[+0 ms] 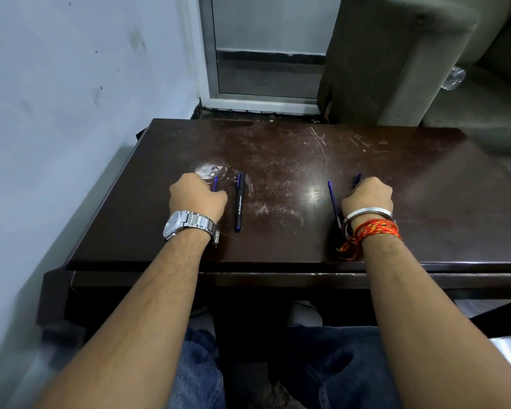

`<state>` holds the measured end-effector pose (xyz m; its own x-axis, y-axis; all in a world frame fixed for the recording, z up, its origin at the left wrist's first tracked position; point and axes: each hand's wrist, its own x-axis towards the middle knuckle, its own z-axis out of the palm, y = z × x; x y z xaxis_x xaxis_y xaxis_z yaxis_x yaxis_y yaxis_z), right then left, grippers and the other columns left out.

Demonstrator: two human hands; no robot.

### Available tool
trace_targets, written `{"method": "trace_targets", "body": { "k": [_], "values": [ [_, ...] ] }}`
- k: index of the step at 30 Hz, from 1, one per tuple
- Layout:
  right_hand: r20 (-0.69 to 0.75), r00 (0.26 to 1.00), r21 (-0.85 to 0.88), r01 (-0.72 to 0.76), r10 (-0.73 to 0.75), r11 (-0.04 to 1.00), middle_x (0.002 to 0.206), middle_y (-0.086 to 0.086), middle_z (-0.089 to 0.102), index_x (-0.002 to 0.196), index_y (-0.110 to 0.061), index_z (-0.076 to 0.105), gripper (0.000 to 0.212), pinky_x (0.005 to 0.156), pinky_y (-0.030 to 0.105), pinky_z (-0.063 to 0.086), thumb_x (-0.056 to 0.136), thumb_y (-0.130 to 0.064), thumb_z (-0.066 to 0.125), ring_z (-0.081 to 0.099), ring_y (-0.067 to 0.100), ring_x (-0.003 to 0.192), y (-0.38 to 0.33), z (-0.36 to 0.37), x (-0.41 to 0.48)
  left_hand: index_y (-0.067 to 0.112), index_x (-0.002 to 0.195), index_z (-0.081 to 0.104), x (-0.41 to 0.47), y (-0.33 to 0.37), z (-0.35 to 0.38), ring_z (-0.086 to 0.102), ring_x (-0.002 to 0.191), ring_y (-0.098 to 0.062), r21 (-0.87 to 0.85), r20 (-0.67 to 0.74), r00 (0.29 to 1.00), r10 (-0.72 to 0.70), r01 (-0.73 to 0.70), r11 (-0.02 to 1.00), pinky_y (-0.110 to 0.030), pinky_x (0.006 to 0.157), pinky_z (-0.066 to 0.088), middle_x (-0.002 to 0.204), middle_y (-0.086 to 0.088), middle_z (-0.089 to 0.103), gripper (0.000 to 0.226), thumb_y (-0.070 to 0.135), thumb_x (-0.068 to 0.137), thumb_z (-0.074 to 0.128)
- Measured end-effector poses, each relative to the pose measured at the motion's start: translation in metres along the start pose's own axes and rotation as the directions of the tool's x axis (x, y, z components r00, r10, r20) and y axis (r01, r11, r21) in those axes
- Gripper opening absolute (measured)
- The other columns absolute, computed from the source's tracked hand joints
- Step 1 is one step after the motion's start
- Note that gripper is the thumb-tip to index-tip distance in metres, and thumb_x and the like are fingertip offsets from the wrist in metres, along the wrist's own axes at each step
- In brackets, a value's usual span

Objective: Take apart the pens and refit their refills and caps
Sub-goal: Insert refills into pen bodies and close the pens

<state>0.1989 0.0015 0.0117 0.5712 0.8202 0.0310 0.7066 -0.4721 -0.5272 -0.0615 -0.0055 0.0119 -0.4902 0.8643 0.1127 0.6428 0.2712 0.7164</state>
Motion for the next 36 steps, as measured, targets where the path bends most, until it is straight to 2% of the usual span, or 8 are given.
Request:
{"method": "trace_targets", "body": {
  "k": [4,8,11,14,19,25,31,36],
  "values": [
    [-0.093,0.99,0.084,0.11,-0.102,0.99,0.105,0.025,0.067,0.099,0.0,0.068,0.02,0.077,0.036,0.05,0.083,-0.004,0.057,0.064,0.043,0.095,-0.012,-0.002,-0.006,0.014,0.07,0.068,-0.006,0.007,0.002,0.067,0.07,-0.02,-0.089,-0.011,0.998,0.064,-0.065,0.994,-0.029,0.068,0.056,0.065,0.0,0.069,0.013,0.024,0.075,0.074],
    [-0.074,0.944,0.383,0.325,-0.322,0.865,0.089,-0.001,0.071,0.092,-0.019,0.072,0.014,0.077,0.017,0.05,0.084,-0.012,0.062,0.063,0.009,0.077,-0.041,0.002,-0.036,0.021,0.078,0.073,-0.017,0.02,0.012,0.065,0.059,0.002,-0.291,0.048,0.988,0.147,-0.127,0.948,-0.018,0.065,0.057,0.062,0.011,0.067,0.016,0.037,0.077,0.077],
    [-0.003,0.876,0.498,0.419,-0.482,0.759,0.079,-0.008,0.068,0.089,-0.018,0.071,0.009,0.064,0.005,0.044,0.083,-0.013,0.067,0.063,0.007,0.07,-0.057,0.012,-0.061,0.02,0.084,0.074,-0.03,0.03,0.023,0.073,0.071,-0.022,-0.492,0.224,0.954,0.197,-0.063,0.868,-0.045,0.071,0.062,0.074,-0.002,0.074,0.022,0.042,0.084,0.07],
    [0.047,0.807,0.587,0.455,-0.589,0.67,0.075,-0.009,0.067,0.089,-0.016,0.067,0.009,0.063,0.009,0.048,0.082,-0.01,0.066,0.063,0.005,0.067,-0.065,0.017,-0.073,0.018,0.084,0.072,-0.036,0.036,0.027,0.071,0.076,-0.022,-0.573,0.27,0.934,0.234,-0.04,0.818,-0.05,0.076,0.059,0.079,0.0,0.074,0.033,0.047,0.09,0.059],
    [0.177,0.793,0.662,0.343,-0.583,0.667,0.082,0.004,0.074,0.09,-0.014,0.067,0.017,0.079,0.04,0.06,0.075,-0.007,0.073,0.072,0.019,0.078,-0.064,0.018,-0.073,0.028,0.083,0.068,-0.031,0.035,0.028,0.069,0.085,-0.01,-0.657,0.209,0.955,0.21,-0.021,0.753,-0.036,0.086,0.057,0.087,0.008,0.073,0.02,0.026,0.098,0.056],
    [0.122,0.924,0.807,0.121,-0.363,0.579,0.082,0.006,0.074,0.09,-0.017,0.07,0.012,0.077,0.049,0.06,0.082,-0.025,0.07,0.073,0.025,0.081,-0.07,0.02,-0.067,0.023,0.084,0.065,-0.032,0.033,0.029,0.064,0.068,-0.018,-0.591,0.275,0.924,0.266,-0.055,0.804,-0.046,0.067,0.053,0.075,0.002,0.071,0.016,0.023,0.095,0.054],
    [0.049,0.928,0.78,0.195,-0.368,0.595,0.078,0.001,0.073,0.09,-0.016,0.073,0.016,0.078,0.041,0.06,0.085,-0.032,0.072,0.07,0.016,0.077,-0.071,0.019,-0.067,0.018,0.102,0.071,-0.038,0.036,0.03,0.07,0.086,-0.02,-0.515,0.267,0.892,0.365,-0.189,0.836,-0.05,0.08,0.057,0.092,0.0,0.075,0.023,0.025,0.098,0.049],
    [0.042,0.939,0.795,0.176,-0.341,0.581,0.071,-0.005,0.068,0.084,-0.015,0.071,0.021,0.071,0.03,0.059,0.081,-0.035,0.077,0.065,0.01,0.068,-0.07,0.016,-0.067,0.02,0.107,0.072,-0.037,0.034,0.032,0.068,0.079,-0.016,-0.494,0.228,0.869,0.439,-0.285,0.821,-0.045,0.076,0.057,0.09,0.002,0.075,0.027,0.024,0.096,0.048]
  ]
}}
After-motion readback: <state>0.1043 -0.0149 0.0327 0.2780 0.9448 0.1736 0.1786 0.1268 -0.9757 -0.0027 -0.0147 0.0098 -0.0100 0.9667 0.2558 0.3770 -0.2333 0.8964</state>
